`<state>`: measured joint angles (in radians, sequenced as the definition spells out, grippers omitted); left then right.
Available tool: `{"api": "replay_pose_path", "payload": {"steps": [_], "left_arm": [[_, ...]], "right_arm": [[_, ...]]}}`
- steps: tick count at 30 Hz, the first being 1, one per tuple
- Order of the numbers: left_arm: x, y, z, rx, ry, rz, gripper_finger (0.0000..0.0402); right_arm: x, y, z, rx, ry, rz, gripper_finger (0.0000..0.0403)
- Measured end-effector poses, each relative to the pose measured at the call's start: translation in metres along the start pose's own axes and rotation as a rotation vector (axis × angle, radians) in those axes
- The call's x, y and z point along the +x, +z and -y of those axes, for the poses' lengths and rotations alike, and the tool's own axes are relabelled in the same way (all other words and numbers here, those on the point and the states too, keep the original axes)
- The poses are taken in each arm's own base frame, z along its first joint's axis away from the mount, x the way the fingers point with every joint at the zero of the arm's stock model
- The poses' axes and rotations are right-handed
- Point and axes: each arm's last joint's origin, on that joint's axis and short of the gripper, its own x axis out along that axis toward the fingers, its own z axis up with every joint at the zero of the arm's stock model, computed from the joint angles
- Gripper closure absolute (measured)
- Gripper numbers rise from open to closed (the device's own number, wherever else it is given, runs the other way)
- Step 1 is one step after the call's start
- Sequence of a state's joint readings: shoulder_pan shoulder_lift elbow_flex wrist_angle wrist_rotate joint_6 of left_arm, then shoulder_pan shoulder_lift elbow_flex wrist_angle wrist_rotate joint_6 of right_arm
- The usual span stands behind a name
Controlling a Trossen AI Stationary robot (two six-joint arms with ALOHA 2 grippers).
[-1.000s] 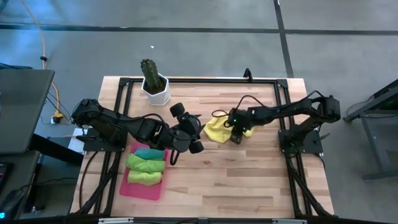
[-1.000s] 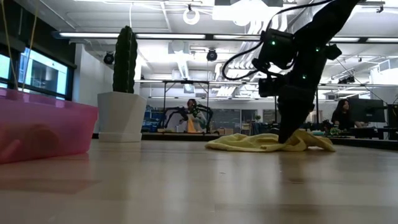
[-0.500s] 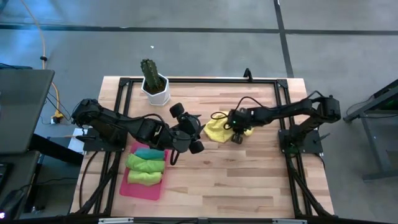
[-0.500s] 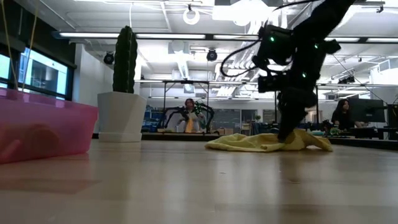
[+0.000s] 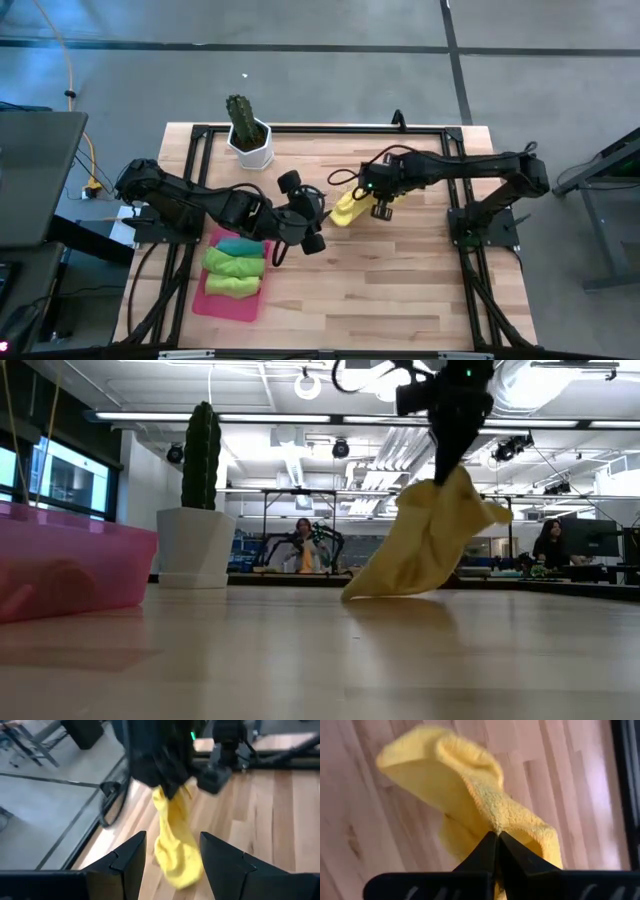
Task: Roll microfiber towels into tight, uniform cylinder then place into a basket
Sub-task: Roll the yellow towel
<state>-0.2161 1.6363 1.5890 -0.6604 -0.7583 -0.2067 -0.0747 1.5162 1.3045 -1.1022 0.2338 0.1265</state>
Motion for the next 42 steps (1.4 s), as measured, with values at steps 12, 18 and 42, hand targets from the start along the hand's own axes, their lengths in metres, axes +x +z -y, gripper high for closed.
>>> {"api": "replay_pose_path", "payload": {"steps": [12, 18, 42], "left_arm": [[-0.001, -0.016, -0.003, 0.055, 0.009, -0.137, 0.0229], [0.001, -0.025, -0.002, 0.079, -0.041, -0.2, 0.0229], [0.061, -0.084, 0.027, 0.008, -0.305, 0.043, 0.0229]], "right_arm": [[0.016, -0.009, -0.039, 0.039, 0.059, 0.117, 0.0401], [0.02, -0.008, -0.058, 0.123, 0.014, 0.251, 0.0401], [-0.004, -0.058, -0.072, -0.119, 0.055, 0.341, 0.0258]]}}
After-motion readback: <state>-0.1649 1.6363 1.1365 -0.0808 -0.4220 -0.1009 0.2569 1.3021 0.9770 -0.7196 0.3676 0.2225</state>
